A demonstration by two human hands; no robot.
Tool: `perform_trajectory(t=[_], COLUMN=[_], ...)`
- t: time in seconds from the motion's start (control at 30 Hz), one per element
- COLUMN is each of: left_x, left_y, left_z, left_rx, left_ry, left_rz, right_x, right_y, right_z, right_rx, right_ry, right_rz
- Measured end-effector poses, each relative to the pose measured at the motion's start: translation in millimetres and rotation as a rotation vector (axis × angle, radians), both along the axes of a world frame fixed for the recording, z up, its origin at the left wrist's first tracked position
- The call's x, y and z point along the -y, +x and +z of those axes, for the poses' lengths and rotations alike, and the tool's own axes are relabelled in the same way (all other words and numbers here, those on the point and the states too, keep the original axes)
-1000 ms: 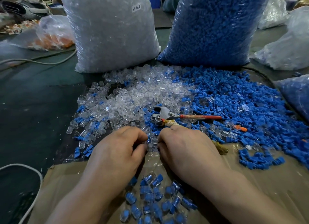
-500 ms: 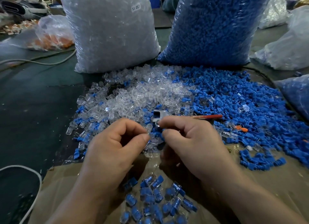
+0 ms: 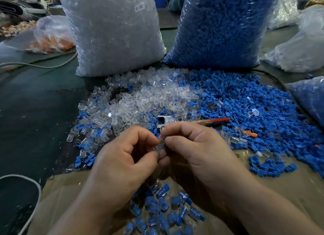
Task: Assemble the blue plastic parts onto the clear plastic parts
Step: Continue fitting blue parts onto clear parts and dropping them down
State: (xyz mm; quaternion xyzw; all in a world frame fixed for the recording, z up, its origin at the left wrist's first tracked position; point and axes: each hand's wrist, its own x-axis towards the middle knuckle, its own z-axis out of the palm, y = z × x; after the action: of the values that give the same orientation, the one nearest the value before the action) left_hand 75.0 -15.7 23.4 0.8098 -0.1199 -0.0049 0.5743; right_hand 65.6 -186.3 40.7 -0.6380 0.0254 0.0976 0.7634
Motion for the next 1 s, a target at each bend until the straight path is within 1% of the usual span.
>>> perform_trajectory(t=[0.1, 0.17, 0.23, 0.33, 0.37, 0.47, 0.53, 0.63, 0.7, 0.9, 1.0], left_x=[0, 1, -1, -3, -3, -2, -1, 0, 2, 4, 4], left_y=[0, 1, 2, 4, 4, 4, 3, 2, 0, -2, -2], left_z=[2, 2, 0, -3, -4, -4, -3, -2, 0, 2, 3], left_rx=[0.052, 0.063, 0.044, -0.044, -0.08, -0.176, -0.194, -0.185, -0.172, -0.088, -0.11], left_ry=[0.056, 0.076, 0.044, -0.059, -0.112, -0.236, -0.253, -0.224, -0.189, -0.078, -0.135], left_rz=[0.04, 0.102, 0.157, 0.169, 0.162, 0.142, 0.129, 0.123, 0.112, 0.111, 0.075], right_x=[-1, 0, 2, 3, 2, -1, -2, -2, -2, -5, -4], right_y=[-1, -2, -5, -8, -9, -10, -10, -9, -9, -13, -13], right_z=[0, 0, 2, 3, 3, -3, -3, -4, -5, -3, -2], right_rx=[0.0, 0.012, 0.033, 0.095, 0.131, 0.31, 0.387, 0.521, 0.578, 0.658, 0.639], right_ry=[0.001, -0.038, -0.095, -0.168, -0.231, -0.604, -0.704, -0.824, -0.873, -0.953, -0.961], right_rz=[-0.007, -0.01, -0.01, 0.003, 0.011, -0.041, -0.09, -0.088, -0.071, -0.036, -0.05])
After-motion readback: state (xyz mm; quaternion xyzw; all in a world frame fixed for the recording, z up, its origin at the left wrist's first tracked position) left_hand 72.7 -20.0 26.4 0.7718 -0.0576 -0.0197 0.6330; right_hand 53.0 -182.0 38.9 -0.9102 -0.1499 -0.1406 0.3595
